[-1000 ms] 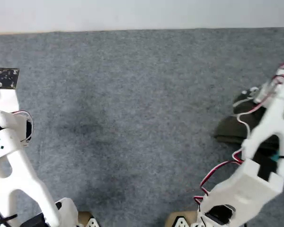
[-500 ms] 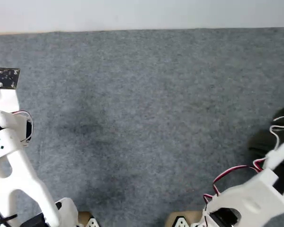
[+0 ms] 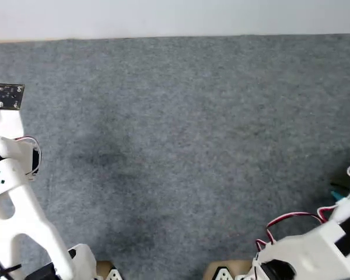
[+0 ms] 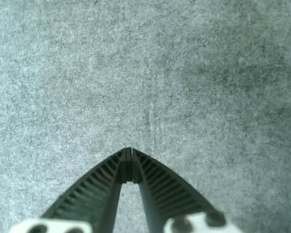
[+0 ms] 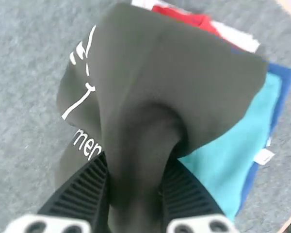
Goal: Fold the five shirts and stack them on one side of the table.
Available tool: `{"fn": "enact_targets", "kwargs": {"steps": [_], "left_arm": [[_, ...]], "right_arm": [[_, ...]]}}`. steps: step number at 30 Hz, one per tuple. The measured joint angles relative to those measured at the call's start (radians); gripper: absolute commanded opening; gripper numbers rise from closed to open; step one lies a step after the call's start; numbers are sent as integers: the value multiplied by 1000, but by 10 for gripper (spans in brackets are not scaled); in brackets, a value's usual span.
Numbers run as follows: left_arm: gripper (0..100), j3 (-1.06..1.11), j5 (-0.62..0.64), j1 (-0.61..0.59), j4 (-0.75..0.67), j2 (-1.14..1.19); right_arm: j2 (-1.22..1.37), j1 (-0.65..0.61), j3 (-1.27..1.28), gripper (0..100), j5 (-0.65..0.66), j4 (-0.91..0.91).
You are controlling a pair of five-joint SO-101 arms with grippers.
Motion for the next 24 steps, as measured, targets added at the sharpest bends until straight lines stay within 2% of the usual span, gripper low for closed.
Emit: {"fn": "enact_targets", "kwargs": {"steps": [15, 17, 22, 24], "left_arm": [[3, 68, 0, 0, 0, 0], [3, 68, 0, 0, 0, 0], [3, 68, 0, 0, 0, 0], [3, 68, 0, 0, 0, 0]], "right_arm": [[127, 141, 0, 23, 44, -63], [140, 153, 0, 76, 44, -63], [144, 150, 0, 334, 44, -63], [138, 157, 0, 383, 35, -63]]}}
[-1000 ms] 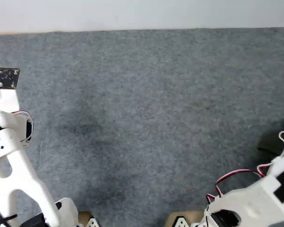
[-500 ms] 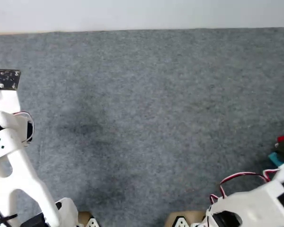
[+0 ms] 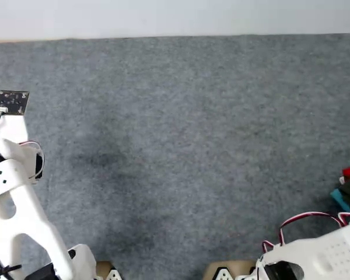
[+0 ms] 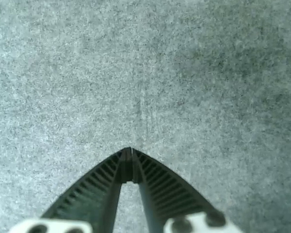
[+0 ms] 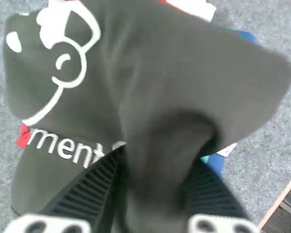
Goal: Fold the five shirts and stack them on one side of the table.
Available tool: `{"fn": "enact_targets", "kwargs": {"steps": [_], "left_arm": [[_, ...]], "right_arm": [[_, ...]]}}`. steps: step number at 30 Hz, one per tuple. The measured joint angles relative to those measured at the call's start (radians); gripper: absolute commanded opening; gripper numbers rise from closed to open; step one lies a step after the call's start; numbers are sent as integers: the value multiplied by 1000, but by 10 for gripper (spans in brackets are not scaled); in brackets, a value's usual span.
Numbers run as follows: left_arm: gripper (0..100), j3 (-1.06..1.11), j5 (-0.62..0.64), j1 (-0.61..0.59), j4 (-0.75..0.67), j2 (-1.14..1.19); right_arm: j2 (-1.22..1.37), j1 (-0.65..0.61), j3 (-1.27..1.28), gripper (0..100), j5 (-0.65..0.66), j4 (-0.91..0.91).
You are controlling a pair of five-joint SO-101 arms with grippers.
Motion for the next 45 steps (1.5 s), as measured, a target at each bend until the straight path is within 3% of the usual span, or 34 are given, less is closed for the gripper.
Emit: {"fn": "enact_targets", "kwargs": {"steps": [8, 15, 17, 27, 35, 45], "left_arm": [[3, 0, 0, 0, 0, 0], [3, 3, 0, 0, -11, 0], [3, 3, 0, 0, -15, 0], [3, 3, 0, 0, -18, 0], [3, 3, 0, 0, -18, 0], [3, 3, 0, 0, -18, 0]], "right_arm": [[-144, -31, 0, 292, -61, 29], [-178, -92, 0, 0, -71, 147], [-158, -107, -2, 35, -71, 169], [161, -120, -2, 9, -74, 224], [176, -117, -181, 9, -74, 190], [285, -117, -256, 9, -74, -112]]}}
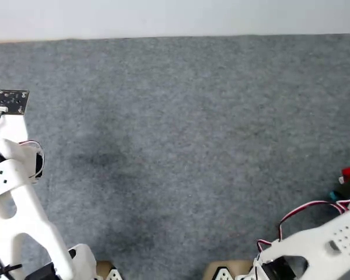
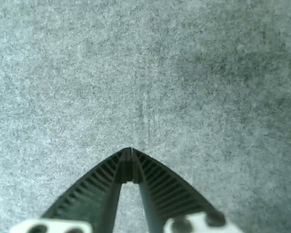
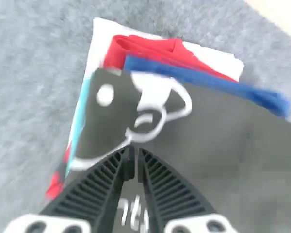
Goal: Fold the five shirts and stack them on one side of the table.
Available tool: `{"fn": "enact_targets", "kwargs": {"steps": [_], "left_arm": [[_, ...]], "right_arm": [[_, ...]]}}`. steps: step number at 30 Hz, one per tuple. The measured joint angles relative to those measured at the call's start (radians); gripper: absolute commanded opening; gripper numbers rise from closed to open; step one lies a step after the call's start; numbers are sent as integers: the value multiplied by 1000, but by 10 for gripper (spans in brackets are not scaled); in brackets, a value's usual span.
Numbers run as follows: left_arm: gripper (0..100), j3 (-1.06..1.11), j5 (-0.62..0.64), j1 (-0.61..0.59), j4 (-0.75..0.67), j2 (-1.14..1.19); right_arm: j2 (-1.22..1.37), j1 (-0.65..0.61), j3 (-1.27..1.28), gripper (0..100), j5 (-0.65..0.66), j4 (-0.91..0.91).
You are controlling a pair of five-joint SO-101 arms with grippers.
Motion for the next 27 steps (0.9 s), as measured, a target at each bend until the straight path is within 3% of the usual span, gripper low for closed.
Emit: {"fn": "enact_targets", "kwargs": {"steps": [7, 19, 24, 27], "left_arm": [[3, 0, 0, 0, 0, 0], [3, -107, 0, 6, 58, 0], [3, -187, 15, 112, 153, 0], [3, -252, 117, 193, 186, 0]], "right_arm": [[158, -20, -29, 9, 0, -89], [11, -118, -384, 9, 0, 287], [-78, -213, -488, 9, 0, 485], [-149, -222, -497, 9, 0, 491]]}}
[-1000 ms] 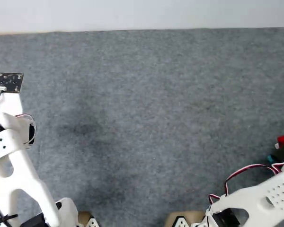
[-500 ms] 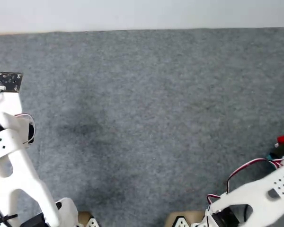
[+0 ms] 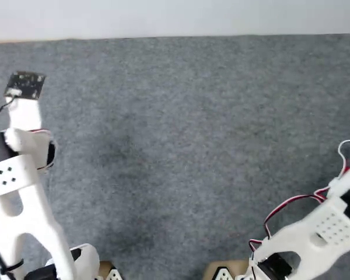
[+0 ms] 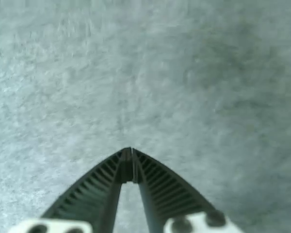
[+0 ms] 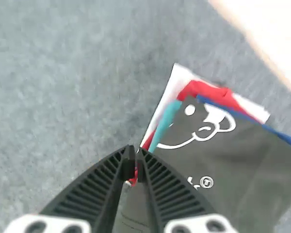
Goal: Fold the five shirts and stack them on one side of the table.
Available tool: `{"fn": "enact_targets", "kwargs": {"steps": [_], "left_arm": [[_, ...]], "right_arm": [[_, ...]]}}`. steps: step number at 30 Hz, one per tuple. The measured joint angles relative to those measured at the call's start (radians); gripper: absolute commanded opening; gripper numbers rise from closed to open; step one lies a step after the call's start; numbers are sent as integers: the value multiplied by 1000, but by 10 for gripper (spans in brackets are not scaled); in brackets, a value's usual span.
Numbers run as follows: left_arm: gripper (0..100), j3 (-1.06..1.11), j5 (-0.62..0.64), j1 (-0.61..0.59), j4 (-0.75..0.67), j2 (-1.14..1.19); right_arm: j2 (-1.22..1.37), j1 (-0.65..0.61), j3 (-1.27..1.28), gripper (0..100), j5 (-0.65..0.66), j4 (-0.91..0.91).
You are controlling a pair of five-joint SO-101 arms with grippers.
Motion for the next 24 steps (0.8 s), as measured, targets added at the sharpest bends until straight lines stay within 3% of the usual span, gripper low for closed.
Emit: {"fn": "enact_targets", "kwargs": {"steps": [5, 10, 17, 24], "left_arm": [[3, -40, 233, 112, 5, 0], [2, -41, 298, 218, 8, 0], [2, -41, 341, 338, 8, 0], [2, -6, 413, 364, 8, -95]], "right_arm": [[-124, -20, -6, 9, 18, 0], [-285, -63, 115, 9, 23, 0], [-649, -161, 592, 9, 26, 0], [-1043, -253, 1105, 9, 17, 0]]}}
